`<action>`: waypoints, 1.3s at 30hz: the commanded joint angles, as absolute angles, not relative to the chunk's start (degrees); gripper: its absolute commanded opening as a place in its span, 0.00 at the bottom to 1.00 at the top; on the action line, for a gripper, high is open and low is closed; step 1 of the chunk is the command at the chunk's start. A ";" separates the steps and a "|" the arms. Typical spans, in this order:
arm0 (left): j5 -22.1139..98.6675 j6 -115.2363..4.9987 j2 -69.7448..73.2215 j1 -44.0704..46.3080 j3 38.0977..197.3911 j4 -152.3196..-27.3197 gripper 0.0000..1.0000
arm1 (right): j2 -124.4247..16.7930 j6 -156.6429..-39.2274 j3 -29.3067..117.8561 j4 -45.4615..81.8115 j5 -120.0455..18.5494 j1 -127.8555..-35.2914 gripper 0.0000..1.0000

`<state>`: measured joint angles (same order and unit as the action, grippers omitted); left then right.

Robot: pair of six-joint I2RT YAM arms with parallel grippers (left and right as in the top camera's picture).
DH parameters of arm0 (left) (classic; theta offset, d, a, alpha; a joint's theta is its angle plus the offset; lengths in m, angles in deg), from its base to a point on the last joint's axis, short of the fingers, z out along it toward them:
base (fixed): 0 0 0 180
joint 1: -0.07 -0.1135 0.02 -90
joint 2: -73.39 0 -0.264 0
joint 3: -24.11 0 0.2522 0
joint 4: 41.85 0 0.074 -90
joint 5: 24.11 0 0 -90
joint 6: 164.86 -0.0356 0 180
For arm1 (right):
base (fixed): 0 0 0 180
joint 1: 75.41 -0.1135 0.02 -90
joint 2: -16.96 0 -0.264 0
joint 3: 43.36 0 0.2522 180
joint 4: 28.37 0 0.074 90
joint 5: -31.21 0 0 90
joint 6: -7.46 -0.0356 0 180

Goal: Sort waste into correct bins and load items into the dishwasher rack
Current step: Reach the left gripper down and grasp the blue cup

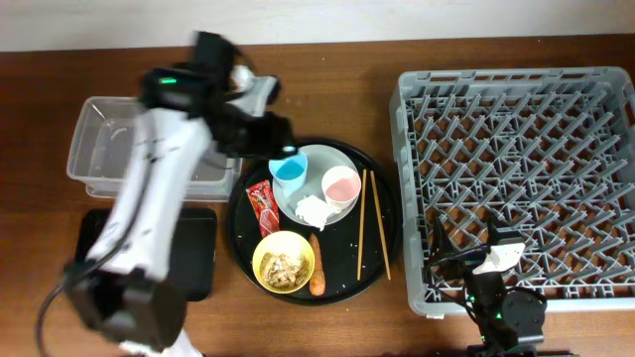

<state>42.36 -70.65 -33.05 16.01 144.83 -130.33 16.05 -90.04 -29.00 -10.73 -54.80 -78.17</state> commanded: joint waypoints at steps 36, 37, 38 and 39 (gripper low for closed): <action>63.26 -63.54 -51.71 26.90 142.53 -119.03 0.07 | 16.44 -90.29 -29.28 -10.47 -54.91 -77.96 0.98; 64.05 -63.54 -51.71 26.90 142.53 -119.05 0.01 | 16.44 -90.29 -29.28 -10.47 -54.91 -77.96 0.98; 64.70 -63.54 -51.71 26.90 142.53 -119.08 0.01 | 16.44 -90.29 -29.28 -10.47 -54.91 -77.96 0.98; 65.36 -63.54 -51.71 26.90 142.53 -119.08 0.01 | 16.44 -90.29 -29.28 -10.47 -54.91 -77.96 0.98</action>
